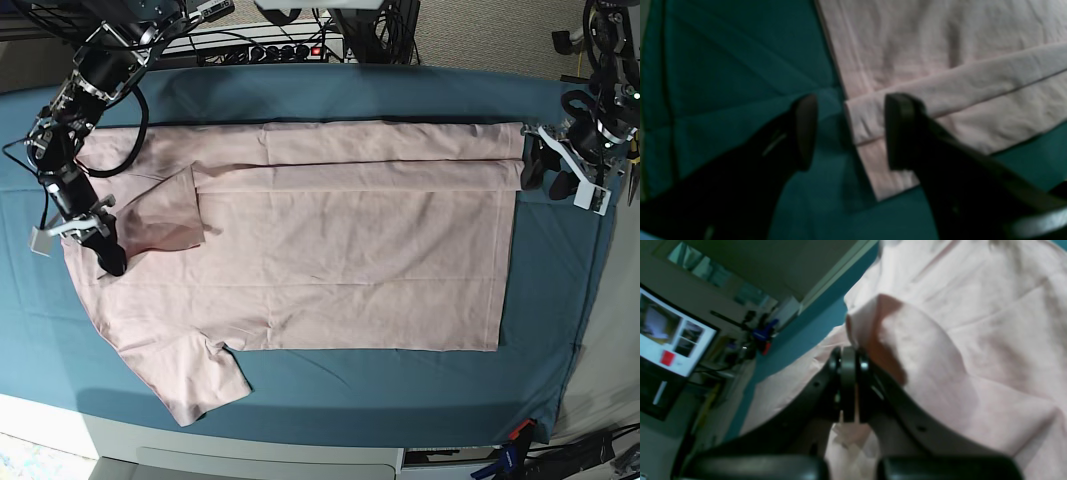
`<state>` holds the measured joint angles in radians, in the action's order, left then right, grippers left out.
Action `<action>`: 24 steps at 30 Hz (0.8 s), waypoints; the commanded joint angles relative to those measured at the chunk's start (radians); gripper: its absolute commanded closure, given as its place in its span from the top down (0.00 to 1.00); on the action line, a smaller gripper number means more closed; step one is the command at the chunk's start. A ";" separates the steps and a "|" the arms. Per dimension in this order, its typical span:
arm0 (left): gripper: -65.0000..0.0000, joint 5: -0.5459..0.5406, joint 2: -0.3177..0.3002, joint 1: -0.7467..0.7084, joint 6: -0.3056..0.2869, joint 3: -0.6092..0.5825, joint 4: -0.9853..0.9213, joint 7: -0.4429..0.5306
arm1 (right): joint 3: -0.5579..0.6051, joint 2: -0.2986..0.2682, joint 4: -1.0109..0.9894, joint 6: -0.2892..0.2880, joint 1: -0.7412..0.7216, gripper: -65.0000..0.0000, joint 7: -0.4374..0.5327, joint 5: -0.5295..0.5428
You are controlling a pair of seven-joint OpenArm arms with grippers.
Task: Fold the T-shirt properly
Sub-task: 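Fold the sleeve near the right gripper inward onto the shirt, then grasp the folded edge of the shirt with both grippers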
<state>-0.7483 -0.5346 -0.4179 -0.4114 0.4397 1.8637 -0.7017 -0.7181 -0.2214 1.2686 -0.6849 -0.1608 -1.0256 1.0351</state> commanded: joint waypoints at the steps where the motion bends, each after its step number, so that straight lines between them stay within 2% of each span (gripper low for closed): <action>1: 0.51 -0.011 -0.016 0.005 -0.004 0.008 0.013 0.023 | 0.007 -0.020 0.014 -0.013 -0.024 0.00 0.038 0.017; 7: 0.51 -0.011 -0.016 0.005 -0.004 0.008 0.013 0.023 | 0.019 -0.023 0.014 -0.013 -0.034 0.00 0.042 -0.022; 8: 0.51 -0.011 -0.016 0.005 -0.004 0.008 0.013 0.023 | 0.019 -0.024 0.014 -0.013 -0.034 0.05 0.042 -0.024; 11: 0.51 -0.011 -0.016 0.005 -0.004 0.008 0.013 0.023 | 0.019 -0.028 0.014 -0.013 -0.034 0.50 0.029 -0.025; 12: 0.51 -0.011 -0.016 0.005 -0.004 0.008 0.013 0.022 | 0.018 -0.028 0.014 -0.013 -0.034 0.55 0.029 -0.025; 16: 0.51 -0.011 -0.017 0.005 -0.004 0.008 0.013 0.022 | -0.001 -0.028 0.018 -0.013 -0.034 0.55 0.018 -0.021; 22: 0.51 -0.010 -0.017 0.002 -0.004 0.008 0.013 0.018 | -0.155 -0.031 0.172 -0.013 -0.008 0.55 -0.191 0.074; 24: 0.51 -0.010 -0.017 -0.002 -0.004 0.008 0.013 0.015 | -0.220 -0.043 0.271 -0.013 0.050 0.55 -0.203 0.066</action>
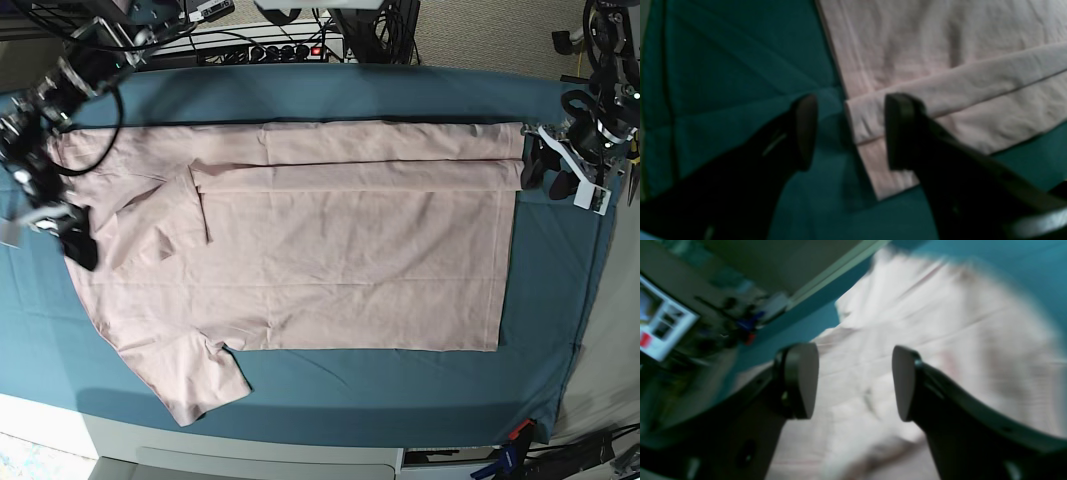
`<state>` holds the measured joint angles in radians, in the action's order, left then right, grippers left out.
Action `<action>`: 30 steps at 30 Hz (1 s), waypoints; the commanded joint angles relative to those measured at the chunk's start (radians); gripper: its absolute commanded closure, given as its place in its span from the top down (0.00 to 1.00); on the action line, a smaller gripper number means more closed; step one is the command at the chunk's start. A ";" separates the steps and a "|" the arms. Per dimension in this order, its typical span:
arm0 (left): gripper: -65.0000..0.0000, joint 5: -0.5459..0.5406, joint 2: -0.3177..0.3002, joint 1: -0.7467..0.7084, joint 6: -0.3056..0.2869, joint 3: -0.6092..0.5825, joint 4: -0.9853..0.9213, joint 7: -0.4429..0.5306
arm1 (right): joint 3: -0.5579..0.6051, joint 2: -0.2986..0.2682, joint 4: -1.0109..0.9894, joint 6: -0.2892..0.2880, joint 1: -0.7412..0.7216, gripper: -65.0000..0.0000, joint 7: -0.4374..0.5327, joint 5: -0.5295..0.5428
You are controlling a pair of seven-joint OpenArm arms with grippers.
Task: Fold the T-shirt properly
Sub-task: 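Grasp the folded edge of the shirt with both grippers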
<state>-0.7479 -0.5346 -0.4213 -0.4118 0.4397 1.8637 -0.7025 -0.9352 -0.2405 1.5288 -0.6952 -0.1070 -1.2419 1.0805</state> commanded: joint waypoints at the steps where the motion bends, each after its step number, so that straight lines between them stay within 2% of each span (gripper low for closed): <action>1: 0.51 -0.010 -0.017 0.000 -0.003 0.008 0.013 0.015 | -0.036 -0.032 0.058 -0.003 0.034 0.55 0.016 0.013; 4: 0.51 -0.011 -0.017 0.002 -0.003 0.008 0.013 0.016 | -0.125 -0.073 0.141 -0.003 0.168 0.55 0.026 -0.035; 8: 0.51 -0.032 -0.016 0.003 -0.004 0.008 0.013 0.015 | -0.182 -0.155 0.060 0.090 0.283 0.55 0.026 -0.135; 16: 0.51 -0.135 -0.014 0.003 -0.035 0.008 0.013 -0.036 | -0.203 -0.284 -0.312 0.105 0.251 0.55 0.014 -0.093; 19: 0.51 -0.163 -0.014 0.005 -0.035 0.008 0.013 -0.042 | -0.203 -0.306 -0.463 0.094 0.211 0.55 -0.002 -0.050; 22: 0.51 -0.163 -0.014 0.006 -0.035 0.008 0.013 -0.043 | -0.203 -0.311 -0.573 0.068 0.175 0.55 -0.059 0.017; 24: 0.51 -0.163 -0.014 0.006 -0.034 0.008 0.013 -0.050 | -0.189 -0.311 -0.607 0.060 0.171 0.55 -0.077 0.058; 30: 0.51 -0.166 -0.014 0.006 -0.034 0.008 0.013 -0.056 | -0.100 -0.311 -0.611 0.056 0.171 0.54 -0.096 0.090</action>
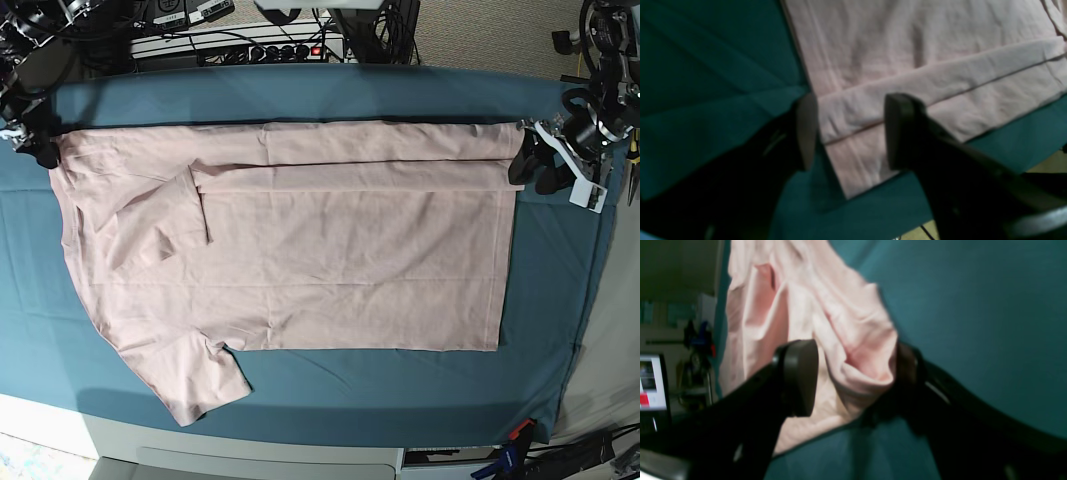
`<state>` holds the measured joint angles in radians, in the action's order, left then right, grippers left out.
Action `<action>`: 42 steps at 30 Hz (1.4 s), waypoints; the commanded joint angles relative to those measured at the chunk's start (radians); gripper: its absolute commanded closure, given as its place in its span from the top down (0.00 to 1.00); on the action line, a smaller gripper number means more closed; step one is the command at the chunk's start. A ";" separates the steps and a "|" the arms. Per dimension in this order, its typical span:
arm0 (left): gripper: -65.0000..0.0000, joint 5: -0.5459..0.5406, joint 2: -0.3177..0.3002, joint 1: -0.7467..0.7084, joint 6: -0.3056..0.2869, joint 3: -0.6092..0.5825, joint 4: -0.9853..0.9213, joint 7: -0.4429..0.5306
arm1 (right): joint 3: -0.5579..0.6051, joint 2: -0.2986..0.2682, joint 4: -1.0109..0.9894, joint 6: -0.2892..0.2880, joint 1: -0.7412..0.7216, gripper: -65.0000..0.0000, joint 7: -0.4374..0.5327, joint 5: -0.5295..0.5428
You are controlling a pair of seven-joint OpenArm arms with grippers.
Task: Fold the T-shirt properly
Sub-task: 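Grasp the folded edge of the shirt with both grippers, then pull the folded edge away from the hem with both grippers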
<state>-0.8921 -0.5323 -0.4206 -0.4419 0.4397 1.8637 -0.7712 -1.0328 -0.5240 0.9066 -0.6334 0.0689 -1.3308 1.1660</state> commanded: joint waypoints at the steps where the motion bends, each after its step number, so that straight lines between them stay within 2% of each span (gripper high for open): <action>1: 0.51 -0.022 -0.016 0.005 -0.004 0.008 0.013 0.003 | 0.013 -0.027 0.011 -0.006 -0.005 0.50 -0.010 0.005; 4: 0.51 -0.062 -0.017 0.005 0.011 0.008 0.013 -0.067 | 0.039 -0.027 0.011 -0.019 -0.005 0.21 -0.025 0.005; 6: 0.51 -0.100 -0.022 -0.001 0.048 0.008 0.013 -0.127 | 0.039 -0.027 0.011 -0.041 -0.005 0.00 -0.040 0.005; 13: 0.51 -0.180 -0.092 -0.102 0.055 0.009 0.013 -0.175 | 0.036 -0.027 0.011 -0.046 -0.005 0.00 -0.042 0.032; 16: 0.51 -0.157 -0.093 -0.117 0.088 0.009 0.010 -0.171 | 0.036 -0.027 0.011 -0.054 -0.005 0.00 -0.043 0.042; 19: 0.51 -0.155 -0.093 -0.111 0.095 0.009 -0.027 -0.167 | 0.036 -0.027 0.011 -0.055 -0.005 0.00 -0.044 0.042; 25: 0.51 -0.187 -0.094 -0.043 0.107 0.009 -0.207 -0.173 | 0.036 -0.027 0.011 -0.055 -0.005 0.00 -0.046 0.043; 29: 0.51 -0.301 -0.093 0.003 0.037 0.009 -0.301 -0.211 | 0.036 -0.027 0.011 -0.055 -0.005 0.00 -0.046 0.042; 33: 0.51 -0.394 -0.093 0.002 -0.021 0.009 -0.311 -0.254 | 0.036 -0.027 0.011 -0.055 -0.005 0.00 -0.046 0.042; 42: 0.50 -0.441 -0.085 0.003 -0.028 0.009 -0.311 -0.263 | 0.036 -0.027 0.011 -0.055 -0.005 0.00 -0.046 0.042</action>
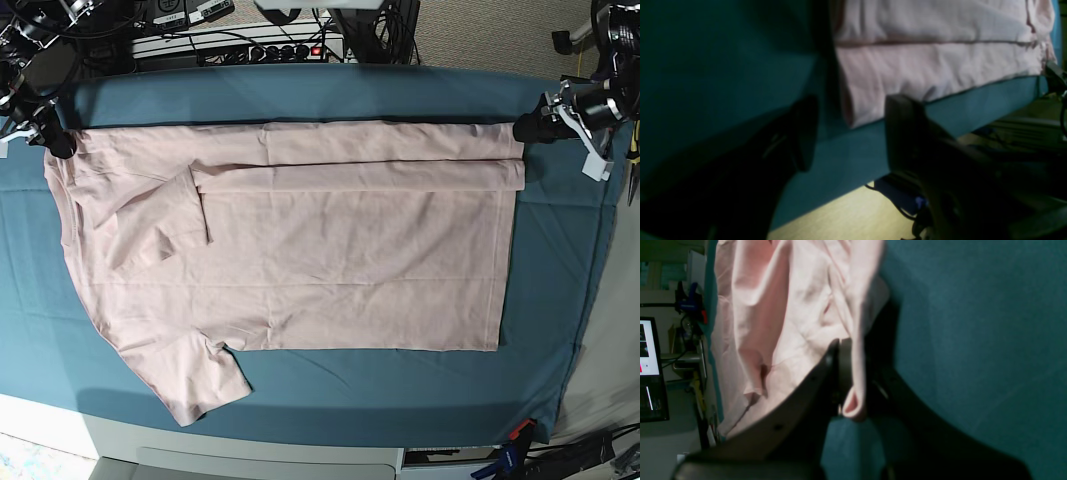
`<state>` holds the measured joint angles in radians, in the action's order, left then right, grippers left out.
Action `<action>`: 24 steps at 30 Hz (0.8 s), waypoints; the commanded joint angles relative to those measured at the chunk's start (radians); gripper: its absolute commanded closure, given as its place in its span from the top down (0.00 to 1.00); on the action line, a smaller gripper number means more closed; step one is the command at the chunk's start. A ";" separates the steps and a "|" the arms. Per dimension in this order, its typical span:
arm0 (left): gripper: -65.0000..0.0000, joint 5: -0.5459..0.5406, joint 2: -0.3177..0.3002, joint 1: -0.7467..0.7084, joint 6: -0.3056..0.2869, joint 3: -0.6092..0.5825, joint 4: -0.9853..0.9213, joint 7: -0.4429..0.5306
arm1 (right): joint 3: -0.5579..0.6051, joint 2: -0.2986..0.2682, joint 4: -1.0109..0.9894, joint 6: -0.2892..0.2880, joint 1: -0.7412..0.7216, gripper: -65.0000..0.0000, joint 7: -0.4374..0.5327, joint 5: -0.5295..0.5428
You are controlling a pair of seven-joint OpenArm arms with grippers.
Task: Fold the T-shirt properly
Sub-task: 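Pull the folded edge away from the hem with both grippers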
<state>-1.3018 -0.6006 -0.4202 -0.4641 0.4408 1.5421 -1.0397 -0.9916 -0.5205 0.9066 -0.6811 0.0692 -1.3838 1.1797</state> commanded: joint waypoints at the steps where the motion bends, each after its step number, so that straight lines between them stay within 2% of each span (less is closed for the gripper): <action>1: 0.49 -0.041 -0.014 0.003 -0.011 0.008 0.011 -0.001 | -0.005 -0.031 0.011 -0.007 -0.005 0.00 0.007 0.028; 2: 0.49 -0.052 -0.011 0.002 -0.031 0.008 0.012 -0.007 | -0.005 -0.031 0.011 -0.007 -0.005 0.00 0.007 0.028; 7: 0.48 -0.072 0.007 0.003 -0.046 0.008 0.015 -0.016 | -0.005 -0.031 0.011 -0.007 -0.005 0.00 0.007 0.029; 24: 0.48 -0.043 0.046 0.020 -0.046 0.006 0.015 0.002 | -0.005 -0.031 0.011 -0.007 -0.006 0.00 0.008 0.036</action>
<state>-1.3258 -0.5392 -0.4026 -0.4992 0.4408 1.5425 -1.0496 -0.9916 -0.5209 0.9066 -0.6811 0.0692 -1.3838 1.1809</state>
